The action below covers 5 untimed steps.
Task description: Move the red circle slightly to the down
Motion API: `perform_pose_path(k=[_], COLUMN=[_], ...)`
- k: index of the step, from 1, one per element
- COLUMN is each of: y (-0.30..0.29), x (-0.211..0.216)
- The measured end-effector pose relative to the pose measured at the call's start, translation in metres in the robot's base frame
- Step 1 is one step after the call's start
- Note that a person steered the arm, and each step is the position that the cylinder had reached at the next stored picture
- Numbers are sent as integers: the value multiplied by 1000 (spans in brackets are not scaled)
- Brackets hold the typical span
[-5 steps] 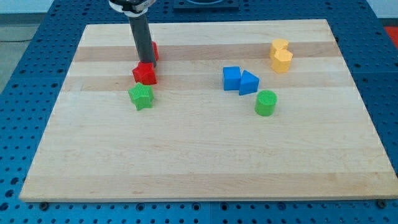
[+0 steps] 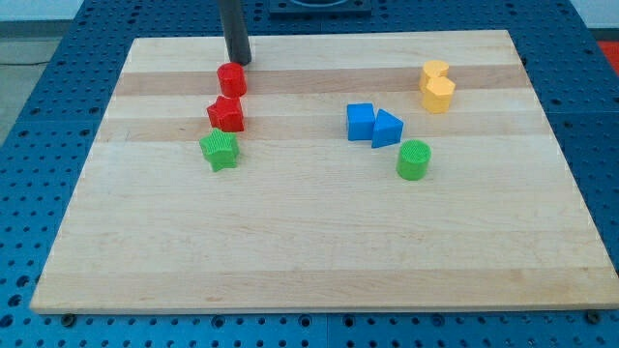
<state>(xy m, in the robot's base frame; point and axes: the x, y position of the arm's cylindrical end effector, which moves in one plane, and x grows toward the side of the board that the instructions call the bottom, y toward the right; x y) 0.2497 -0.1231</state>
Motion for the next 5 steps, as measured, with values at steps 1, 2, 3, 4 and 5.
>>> perform_pose_path(k=[1,2,3,4,5], y=[0,0,0,0,0], x=[10,18,25,31,31])
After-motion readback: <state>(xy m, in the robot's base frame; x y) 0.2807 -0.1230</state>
